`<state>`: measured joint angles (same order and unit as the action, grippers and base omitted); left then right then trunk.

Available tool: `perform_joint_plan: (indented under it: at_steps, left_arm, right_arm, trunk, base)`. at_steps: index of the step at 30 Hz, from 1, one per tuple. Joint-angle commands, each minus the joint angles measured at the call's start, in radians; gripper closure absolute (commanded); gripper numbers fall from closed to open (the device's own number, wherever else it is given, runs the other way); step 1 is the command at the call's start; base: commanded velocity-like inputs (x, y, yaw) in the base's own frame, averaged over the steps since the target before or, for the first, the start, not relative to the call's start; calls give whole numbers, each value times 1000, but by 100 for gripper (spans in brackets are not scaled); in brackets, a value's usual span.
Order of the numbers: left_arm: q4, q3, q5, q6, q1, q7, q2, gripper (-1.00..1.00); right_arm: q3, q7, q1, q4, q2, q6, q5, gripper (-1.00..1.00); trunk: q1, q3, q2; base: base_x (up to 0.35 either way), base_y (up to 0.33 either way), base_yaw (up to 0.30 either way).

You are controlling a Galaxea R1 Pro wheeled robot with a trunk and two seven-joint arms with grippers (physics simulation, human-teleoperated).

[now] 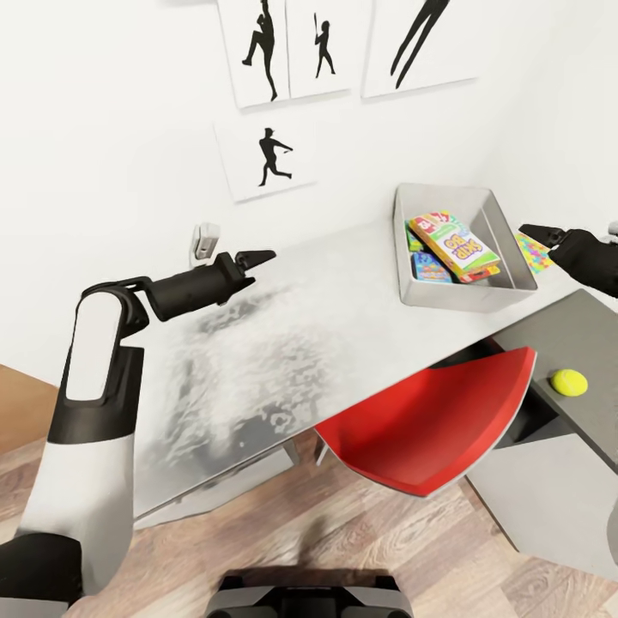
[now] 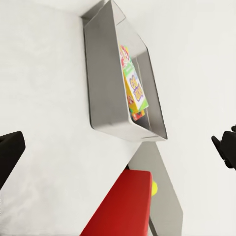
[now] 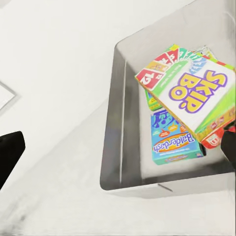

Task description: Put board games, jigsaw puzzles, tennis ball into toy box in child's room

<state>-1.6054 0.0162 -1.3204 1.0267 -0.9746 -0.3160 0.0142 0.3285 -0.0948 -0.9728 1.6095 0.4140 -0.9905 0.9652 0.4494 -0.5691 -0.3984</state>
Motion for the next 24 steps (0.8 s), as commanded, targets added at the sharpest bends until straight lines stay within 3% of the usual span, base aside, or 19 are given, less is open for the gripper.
perform_joint_plan:
  at_steps: [1,6,14,24]
  left_arm:
    - [-1,1,-16,1,4,-16,1,-100]
    - [-2,-2,-26,0,34,-36,3,-100]
    - [-3,1,-24,0,47,-77,2,-100]
    - [-3,33,-28,0,53,-141,2,-100]
  right_arm:
    - [0,-10,0,1,0,-10,10,-100]
    - [-4,-11,22,0,5,-57,10,-100]
    - [-6,-11,34,0,10,-57,11,-100]
    - [-7,-11,41,-1,29,-57,12,-100]
  trunk:
    - [1,0,-2]
    - [1,8,-2]
    - [1,20,-2]
    - [1,36,-2]
  base:
    - [0,0,-65]
    - [0,0,-74]
    - [0,0,-83]
    - [0,0,-89]
